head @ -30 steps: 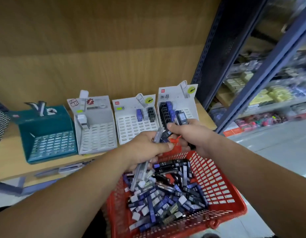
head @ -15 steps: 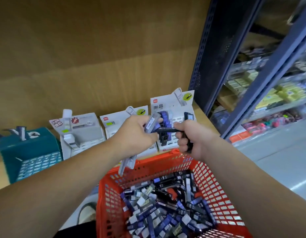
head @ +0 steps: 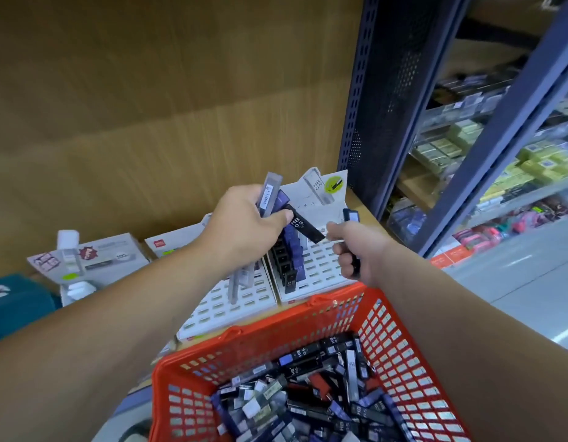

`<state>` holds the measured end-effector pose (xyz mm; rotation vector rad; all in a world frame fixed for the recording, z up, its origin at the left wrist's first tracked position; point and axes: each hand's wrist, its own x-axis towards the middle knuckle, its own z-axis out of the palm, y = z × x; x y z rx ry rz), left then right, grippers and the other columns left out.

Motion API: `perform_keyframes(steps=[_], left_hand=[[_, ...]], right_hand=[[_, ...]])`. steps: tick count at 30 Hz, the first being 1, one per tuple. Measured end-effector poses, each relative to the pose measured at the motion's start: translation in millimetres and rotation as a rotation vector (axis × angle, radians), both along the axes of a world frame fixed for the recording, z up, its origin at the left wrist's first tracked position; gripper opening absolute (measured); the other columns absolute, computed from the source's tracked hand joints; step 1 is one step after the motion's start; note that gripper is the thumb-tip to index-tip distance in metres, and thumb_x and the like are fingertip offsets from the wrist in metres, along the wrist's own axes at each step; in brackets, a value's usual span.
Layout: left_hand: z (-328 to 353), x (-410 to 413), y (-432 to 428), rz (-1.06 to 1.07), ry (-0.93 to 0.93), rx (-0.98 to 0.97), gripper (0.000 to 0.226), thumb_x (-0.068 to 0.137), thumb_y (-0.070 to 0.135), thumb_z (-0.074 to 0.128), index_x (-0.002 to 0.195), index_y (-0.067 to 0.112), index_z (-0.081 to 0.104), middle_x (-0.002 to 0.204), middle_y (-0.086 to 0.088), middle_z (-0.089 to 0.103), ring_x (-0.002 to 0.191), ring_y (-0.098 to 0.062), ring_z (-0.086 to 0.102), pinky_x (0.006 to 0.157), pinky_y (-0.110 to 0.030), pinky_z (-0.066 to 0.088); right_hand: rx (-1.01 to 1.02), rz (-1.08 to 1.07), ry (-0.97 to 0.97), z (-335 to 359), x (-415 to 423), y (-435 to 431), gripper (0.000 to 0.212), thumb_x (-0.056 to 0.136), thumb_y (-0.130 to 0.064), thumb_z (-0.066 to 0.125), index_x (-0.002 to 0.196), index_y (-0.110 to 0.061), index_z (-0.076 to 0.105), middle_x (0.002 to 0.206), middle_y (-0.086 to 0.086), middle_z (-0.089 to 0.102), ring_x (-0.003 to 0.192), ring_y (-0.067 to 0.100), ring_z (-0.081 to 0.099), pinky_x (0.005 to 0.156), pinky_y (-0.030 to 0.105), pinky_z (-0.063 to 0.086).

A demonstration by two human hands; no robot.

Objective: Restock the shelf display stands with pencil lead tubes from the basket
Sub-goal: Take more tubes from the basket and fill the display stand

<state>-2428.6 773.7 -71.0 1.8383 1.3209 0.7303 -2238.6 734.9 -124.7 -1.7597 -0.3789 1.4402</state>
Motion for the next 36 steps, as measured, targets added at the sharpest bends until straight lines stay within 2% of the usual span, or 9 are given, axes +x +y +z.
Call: perform_keyframes(steps=[5,7,10,14,19,23,26,30,36], left_hand=[[-17.8,24.6,27.9,-0.007,0.154,0.125,0.020,0.095,0.023,0.070,0.078,0.017,0.063,0.057,0.011,0.049,0.051,-0.009,0.044,0.044,-0.015,0.033],[-24.0,36.1,33.7,-0.023,0.247,0.198,0.014,0.095,0.025,0.070,0.084,0.017,0.066,0.060,0.007,0.053,0.053,-0.009,0.047,0.047,-0.017,0.034],[-36.6,52.2,42.5,-0.051,0.290,0.258,0.007,0.094,0.024,0.070,0.087,0.022,0.069,0.058,0.009,0.056,0.051,-0.005,0.051,0.046,-0.021,0.038],[-55.7,65.4,51.5,-0.079,0.381,0.344,0.007,0.092,0.024,0.072,0.087,0.024,0.068,0.061,0.009,0.055,0.062,-0.015,0.054,0.058,-0.033,0.043],[-74.5,64.2,60.3,-0.078,0.457,0.382,0.024,0.091,0.025,0.071,0.073,0.031,0.057,0.064,0.008,0.056,0.069,-0.024,0.057,0.061,-0.035,0.045],[-78.1,66.4,64.7,-0.085,0.504,0.388,0.020,0.091,0.027,0.071,0.075,0.027,0.060,0.064,0.010,0.054,0.067,-0.019,0.054,0.062,-0.034,0.047],[-74.4,72.2,65.4,-0.152,0.581,0.435,0.006,0.094,0.028,0.067,0.090,0.025,0.068,0.078,0.010,0.057,0.080,-0.021,0.055,0.069,-0.036,0.050],[-74.5,82.1,67.6,-0.211,0.672,0.496,0.010,0.094,0.024,0.064,0.101,0.025,0.071,0.107,0.006,0.063,0.095,-0.025,0.060,0.076,-0.043,0.055],[-68.9,89.4,69.1,-0.147,0.735,0.411,0.009,0.091,0.022,0.064,0.086,0.029,0.066,0.092,0.004,0.064,0.084,-0.027,0.061,0.069,-0.038,0.055]], right_hand=[[0.200,-0.002,-0.249,-31.8,21.4,15.7,0.020,0.094,-0.021,0.070,0.082,-0.010,0.058,0.065,0.006,0.050,0.044,0.017,0.033,0.043,0.025,0.029],[0.303,0.058,-0.500,-42.9,31.2,14.9,0.021,0.092,-0.027,0.069,0.079,-0.013,0.061,0.062,0.001,0.052,0.048,0.018,0.041,0.047,0.026,0.035],[0.359,0.068,-0.792,-55.4,49.8,9.9,0.015,0.091,-0.036,0.072,0.094,-0.024,0.064,0.073,-0.010,0.063,0.068,0.014,0.058,0.060,0.032,0.044],[0.236,0.126,-0.815,-78.6,62.2,4.8,0.027,0.086,-0.047,0.075,0.105,-0.030,0.066,0.088,-0.012,0.069,0.082,0.015,0.066,0.073,0.039,0.057],[0.189,0.166,-0.824,-108.6,58.9,0.7,0.011,0.094,-0.034,0.062,0.095,-0.024,0.065,0.083,-0.004,0.068,0.081,0.026,0.064,0.070,0.042,0.057],[0.182,0.168,-0.807,-107.9,60.5,2.2,0.009,0.096,-0.030,0.059,0.094,-0.024,0.065,0.082,-0.005,0.067,0.080,0.024,0.064,0.072,0.042,0.056],[0.194,0.170,-0.764,-106.0,62.2,0.2,0.007,0.096,-0.029,0.060,0.093,-0.026,0.066,0.081,-0.006,0.068,0.080,0.022,0.065,0.072,0.043,0.057],[0.199,0.192,-0.680,-102.1,67.5,-1.8,0.005,0.095,-0.029,0.063,0.094,-0.028,0.068,0.082,-0.006,0.073,0.079,0.021,0.070,0.076,0.049,0.061],[0.254,0.143,-0.537,-101.2,70.2,-2.4,0.004,0.093,-0.030,0.070,0.091,-0.026,0.071,0.083,-0.004,0.076,0.079,0.020,0.074,0.079,0.049,0.062]])
